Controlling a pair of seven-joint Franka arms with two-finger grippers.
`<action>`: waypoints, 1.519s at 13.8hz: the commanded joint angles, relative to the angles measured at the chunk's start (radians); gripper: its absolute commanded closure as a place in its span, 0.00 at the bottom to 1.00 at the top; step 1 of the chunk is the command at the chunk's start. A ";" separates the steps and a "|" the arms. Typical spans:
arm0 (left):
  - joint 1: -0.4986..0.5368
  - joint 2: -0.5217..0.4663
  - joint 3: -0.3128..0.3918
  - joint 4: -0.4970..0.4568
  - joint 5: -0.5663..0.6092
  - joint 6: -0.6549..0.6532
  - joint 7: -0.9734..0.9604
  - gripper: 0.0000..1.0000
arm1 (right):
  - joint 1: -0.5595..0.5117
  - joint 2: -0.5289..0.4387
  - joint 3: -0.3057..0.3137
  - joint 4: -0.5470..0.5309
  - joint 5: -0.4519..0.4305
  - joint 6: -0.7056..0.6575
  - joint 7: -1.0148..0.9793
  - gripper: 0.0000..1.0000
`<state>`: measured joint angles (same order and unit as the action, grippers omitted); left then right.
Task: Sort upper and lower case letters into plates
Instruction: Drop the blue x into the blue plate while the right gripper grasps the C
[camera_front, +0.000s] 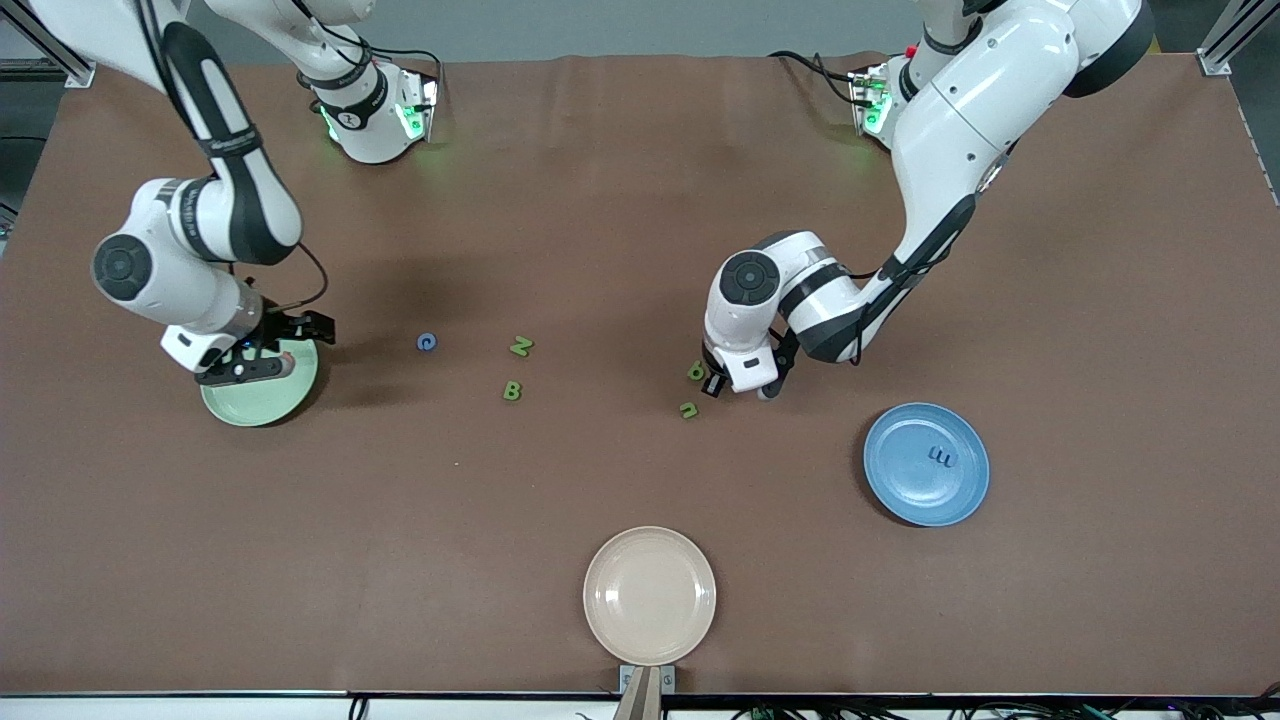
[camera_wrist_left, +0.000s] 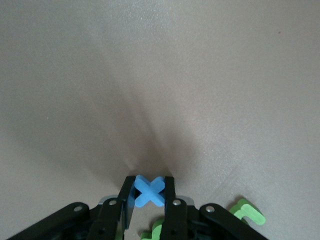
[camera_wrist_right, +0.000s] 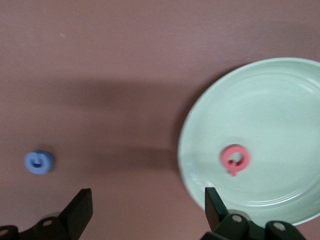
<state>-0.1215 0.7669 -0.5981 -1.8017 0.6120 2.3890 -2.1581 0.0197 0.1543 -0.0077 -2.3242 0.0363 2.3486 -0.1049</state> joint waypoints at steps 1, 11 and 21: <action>0.013 -0.003 0.009 0.074 0.038 -0.121 0.036 1.00 | 0.095 -0.015 -0.005 -0.026 0.005 0.011 0.189 0.01; 0.293 -0.083 0.001 0.142 0.034 -0.294 0.593 1.00 | 0.267 0.105 -0.003 -0.046 0.011 0.202 0.547 0.01; 0.385 -0.066 -0.003 0.097 -0.005 -0.231 0.620 0.00 | 0.282 0.163 -0.003 -0.089 0.011 0.285 0.547 0.32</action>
<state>0.2746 0.7174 -0.5968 -1.6980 0.6240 2.1587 -1.5287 0.2904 0.3280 -0.0047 -2.3833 0.0366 2.6208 0.4274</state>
